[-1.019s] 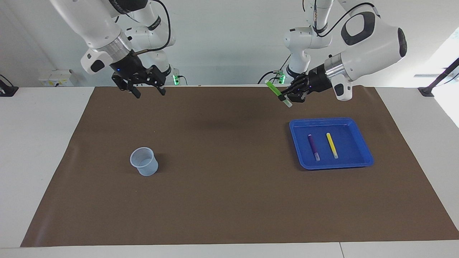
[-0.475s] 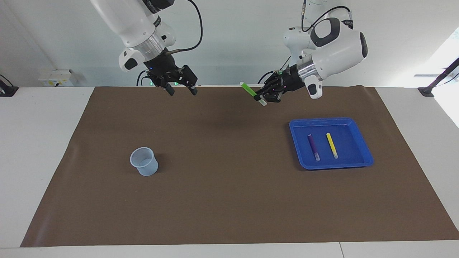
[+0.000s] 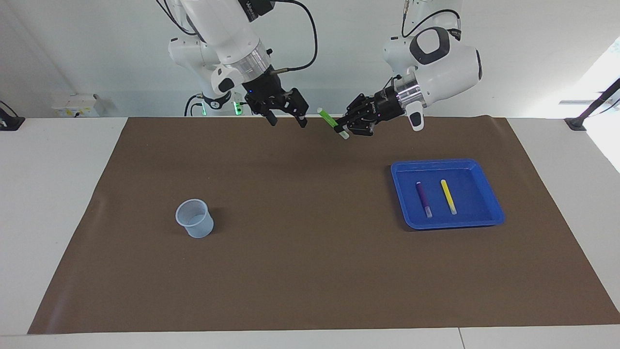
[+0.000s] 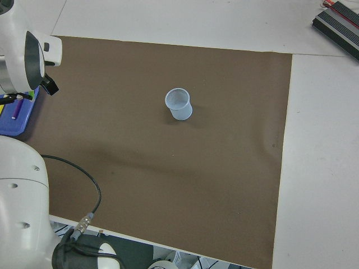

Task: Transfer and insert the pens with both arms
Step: 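Lift the green pen with the left gripper toward the right gripper, then grasp the green pen with the right gripper while the left gripper opens, then insert the green pen into the white cup with the right gripper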

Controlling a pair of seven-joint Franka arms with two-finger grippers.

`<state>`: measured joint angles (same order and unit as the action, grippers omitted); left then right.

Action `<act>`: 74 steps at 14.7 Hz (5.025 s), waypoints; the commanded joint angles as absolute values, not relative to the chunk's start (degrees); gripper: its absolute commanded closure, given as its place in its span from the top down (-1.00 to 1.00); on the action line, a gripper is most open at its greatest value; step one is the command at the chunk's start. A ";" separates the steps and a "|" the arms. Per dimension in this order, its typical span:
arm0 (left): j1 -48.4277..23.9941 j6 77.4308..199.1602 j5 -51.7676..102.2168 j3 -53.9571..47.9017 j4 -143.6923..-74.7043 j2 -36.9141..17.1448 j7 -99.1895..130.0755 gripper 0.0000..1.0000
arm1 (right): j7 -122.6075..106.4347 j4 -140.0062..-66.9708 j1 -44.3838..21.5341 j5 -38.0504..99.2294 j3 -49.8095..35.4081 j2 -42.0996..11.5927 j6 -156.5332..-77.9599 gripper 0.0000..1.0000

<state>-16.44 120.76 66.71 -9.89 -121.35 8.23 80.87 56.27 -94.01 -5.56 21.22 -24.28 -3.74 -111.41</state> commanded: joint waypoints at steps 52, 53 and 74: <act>5.79 111.71 16.63 -7.91 -119.27 8.35 30.38 1.00 | -14.85 -109.51 -3.69 1.58 2.20 -4.39 -123.13 -1.00; 5.97 112.41 13.83 -7.91 -119.27 7.48 25.10 1.00 | -14.94 -109.77 -3.69 1.58 2.20 -4.57 -123.13 -1.00; 8.44 129.55 -2.90 -8.00 -121.64 -11.95 -10.46 0.69 | -19.51 -121.46 -3.69 1.49 2.29 -2.64 -132.72 -0.83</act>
<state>7.94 129.93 -1.70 -7.64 -120.66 -12.11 -10.06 -18.60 -119.57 -3.96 2.78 2.36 -4.29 -131.81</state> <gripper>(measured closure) 0.154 0.819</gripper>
